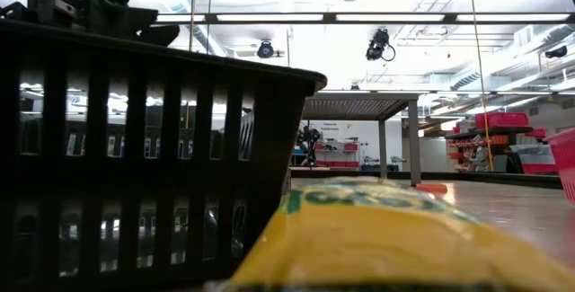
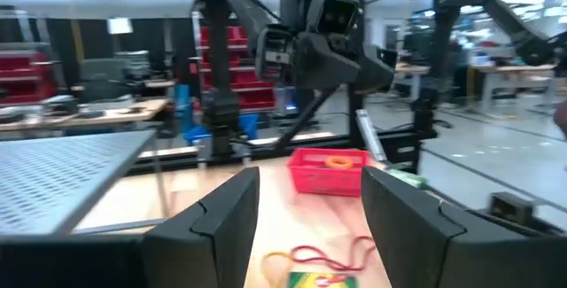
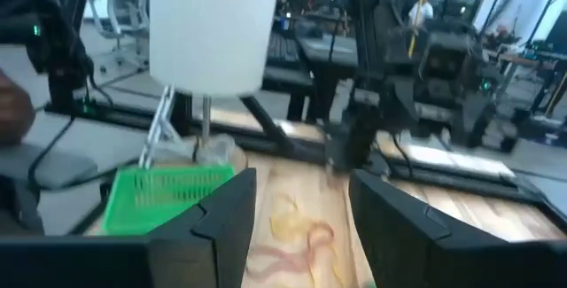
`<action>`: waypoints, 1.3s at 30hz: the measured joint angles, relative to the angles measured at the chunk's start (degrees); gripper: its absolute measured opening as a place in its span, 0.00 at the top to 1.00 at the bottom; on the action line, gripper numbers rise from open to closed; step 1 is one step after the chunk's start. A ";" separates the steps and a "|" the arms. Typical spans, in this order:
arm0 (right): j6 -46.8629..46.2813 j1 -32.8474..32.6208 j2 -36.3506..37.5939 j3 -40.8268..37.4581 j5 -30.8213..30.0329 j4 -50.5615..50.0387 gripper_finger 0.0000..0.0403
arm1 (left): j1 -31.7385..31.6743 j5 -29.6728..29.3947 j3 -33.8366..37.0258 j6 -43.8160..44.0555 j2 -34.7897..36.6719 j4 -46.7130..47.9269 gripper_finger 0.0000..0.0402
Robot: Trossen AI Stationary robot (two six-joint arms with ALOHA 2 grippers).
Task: Pick & Place Office Desk Supplies
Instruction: Put the red rubber band into the black bin
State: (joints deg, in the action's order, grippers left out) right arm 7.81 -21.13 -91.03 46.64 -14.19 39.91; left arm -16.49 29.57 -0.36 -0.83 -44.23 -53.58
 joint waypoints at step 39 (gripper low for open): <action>-1.55 15.98 25.10 -39.81 0.74 24.66 0.52 | 0.00 -16.32 -14.25 -0.13 -13.88 30.36 0.54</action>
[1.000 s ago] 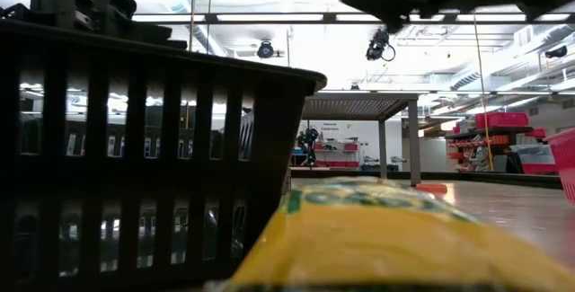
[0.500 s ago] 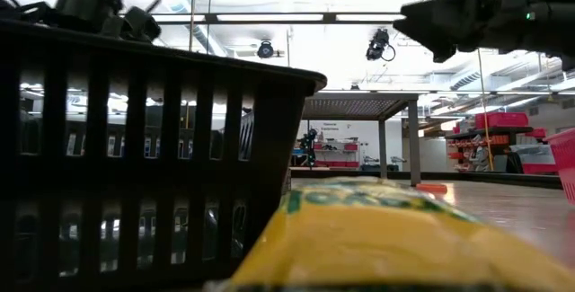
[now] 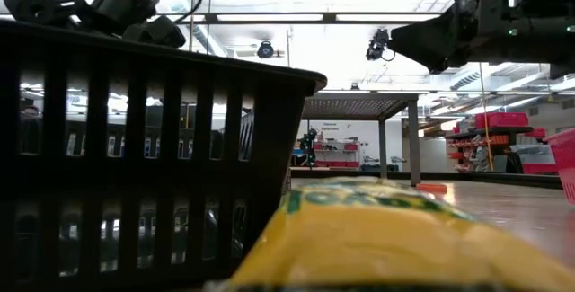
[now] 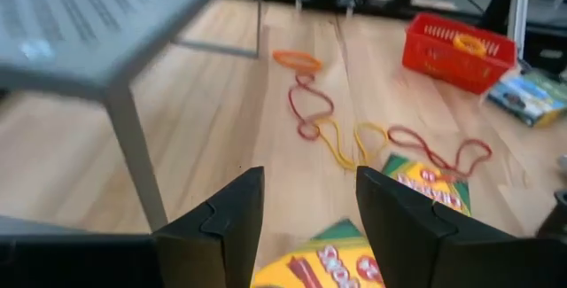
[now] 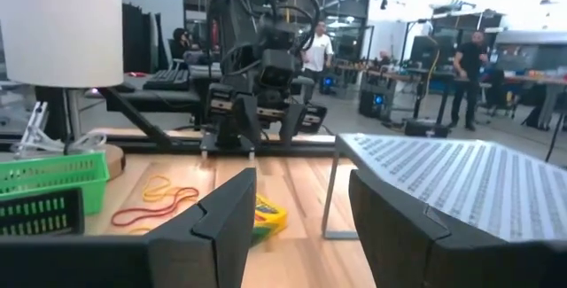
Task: Pick & Place Office Desk Supplies
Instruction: Put the red rubber band into the black bin
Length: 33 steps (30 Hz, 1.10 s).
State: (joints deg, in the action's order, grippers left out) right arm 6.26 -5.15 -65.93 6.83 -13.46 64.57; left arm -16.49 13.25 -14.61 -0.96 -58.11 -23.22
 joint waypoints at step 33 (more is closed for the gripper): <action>-13.15 -0.11 -13.10 29.26 -0.24 -58.63 0.52 | 0.00 3.38 -0.02 -3.66 -7.06 -0.55 0.54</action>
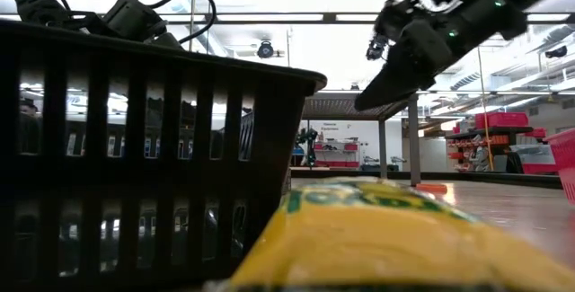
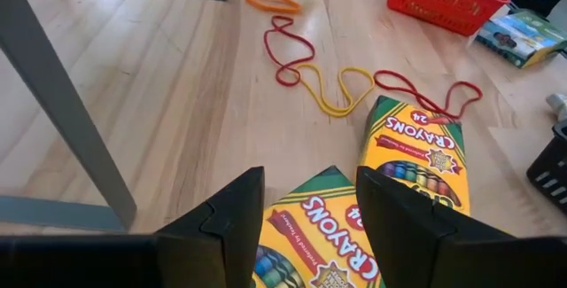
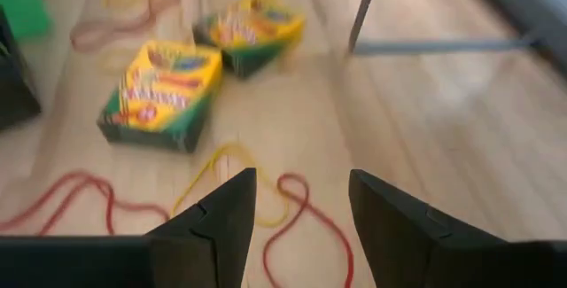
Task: Pick & Place Office Desk Supplies
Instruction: Put the red rubber band into the black bin
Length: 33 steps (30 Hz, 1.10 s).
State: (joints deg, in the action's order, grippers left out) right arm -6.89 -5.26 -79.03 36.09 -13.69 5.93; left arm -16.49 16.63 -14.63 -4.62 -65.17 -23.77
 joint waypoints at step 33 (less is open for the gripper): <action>7.20 2.27 -24.34 19.75 11.05 -27.83 0.71 | 0.00 0.00 0.00 -2.78 -0.02 -3.86 0.54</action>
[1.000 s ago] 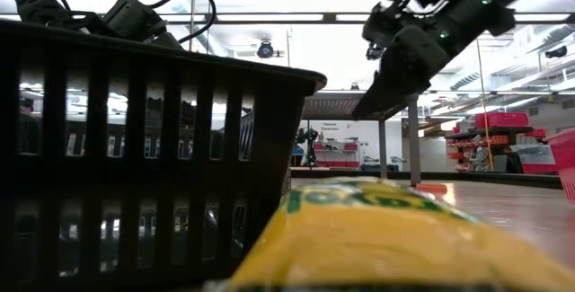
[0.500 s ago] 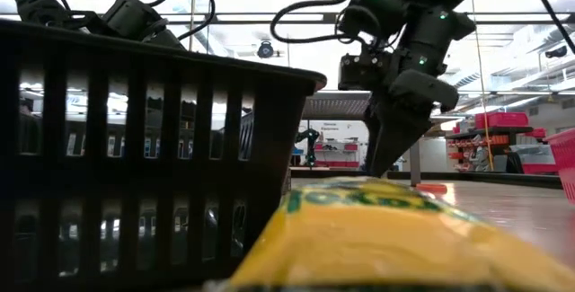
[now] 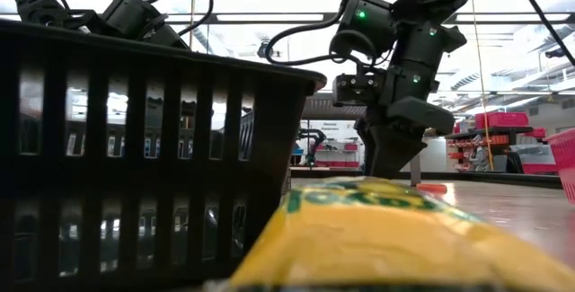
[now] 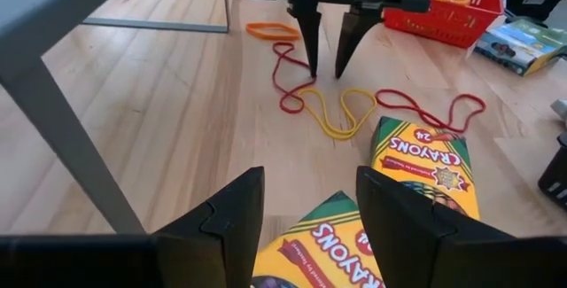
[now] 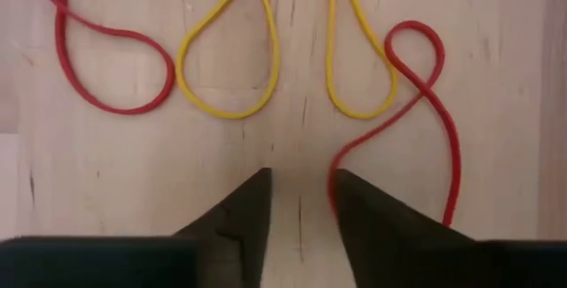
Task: Pick & Place Office Desk Supplies
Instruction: Put the red rubber band into the black bin
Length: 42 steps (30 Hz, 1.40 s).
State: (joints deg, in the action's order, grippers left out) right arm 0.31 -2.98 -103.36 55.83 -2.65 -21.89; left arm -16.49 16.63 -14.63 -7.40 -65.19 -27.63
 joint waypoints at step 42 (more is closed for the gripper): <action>9.94 -17.07 1.10 36.44 3.29 -9.05 1.00 | 0.00 -0.11 0.00 -1.46 0.02 -5.60 0.54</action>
State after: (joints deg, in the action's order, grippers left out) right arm 10.25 -20.05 -102.27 92.27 0.64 -30.94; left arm -16.49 16.51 -14.63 -8.86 -65.17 -33.23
